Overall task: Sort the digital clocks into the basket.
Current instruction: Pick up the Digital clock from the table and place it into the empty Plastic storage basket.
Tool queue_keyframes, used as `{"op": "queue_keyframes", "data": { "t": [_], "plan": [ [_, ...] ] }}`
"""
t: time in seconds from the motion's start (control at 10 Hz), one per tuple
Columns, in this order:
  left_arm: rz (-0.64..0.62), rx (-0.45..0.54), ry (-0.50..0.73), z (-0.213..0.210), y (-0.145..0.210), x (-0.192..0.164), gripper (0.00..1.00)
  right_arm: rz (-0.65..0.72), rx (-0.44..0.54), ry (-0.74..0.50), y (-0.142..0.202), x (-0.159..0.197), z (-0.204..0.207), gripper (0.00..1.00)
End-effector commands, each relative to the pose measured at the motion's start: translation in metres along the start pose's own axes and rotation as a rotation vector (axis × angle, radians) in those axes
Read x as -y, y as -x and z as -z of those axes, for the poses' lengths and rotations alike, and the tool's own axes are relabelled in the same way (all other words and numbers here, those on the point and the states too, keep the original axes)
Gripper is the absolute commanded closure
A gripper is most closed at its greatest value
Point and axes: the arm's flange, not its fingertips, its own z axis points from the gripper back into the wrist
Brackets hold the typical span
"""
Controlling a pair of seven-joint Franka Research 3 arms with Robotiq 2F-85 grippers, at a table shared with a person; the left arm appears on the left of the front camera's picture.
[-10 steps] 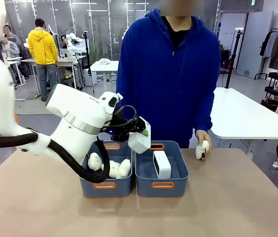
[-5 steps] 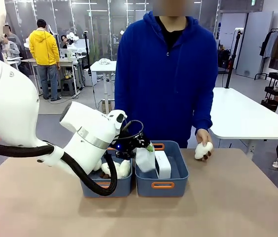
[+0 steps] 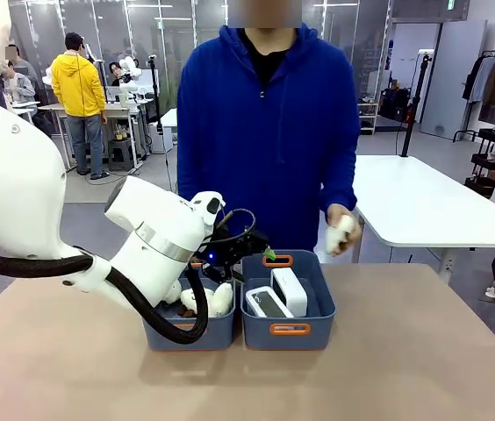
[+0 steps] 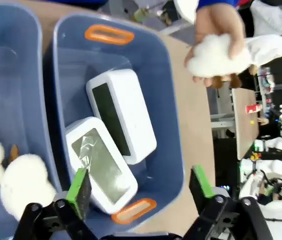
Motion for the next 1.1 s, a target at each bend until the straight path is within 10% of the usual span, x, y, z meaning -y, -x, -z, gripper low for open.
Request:
{"op": "queue_keyframes", "data": {
  "t": [0.0, 0.4, 1.0],
  "plan": [
    [0.1, -0.061, -0.019, -0.088, -0.013, 0.009, 0.1, -0.021, -0.003, 0.001, 0.002, -0.001, 0.001, 0.0],
    [0.2, -0.242, 0.113, -0.336, -0.044, -0.092, 0.1, -0.021, -0.003, 0.001, 0.002, -0.001, 0.001, 0.0],
    [0.336, -0.096, 0.2, -0.476, 0.034, -0.221, 0.1, -0.021, -0.003, 0.001, 0.002, -0.001, 0.001, 0.0]
  ]
}}
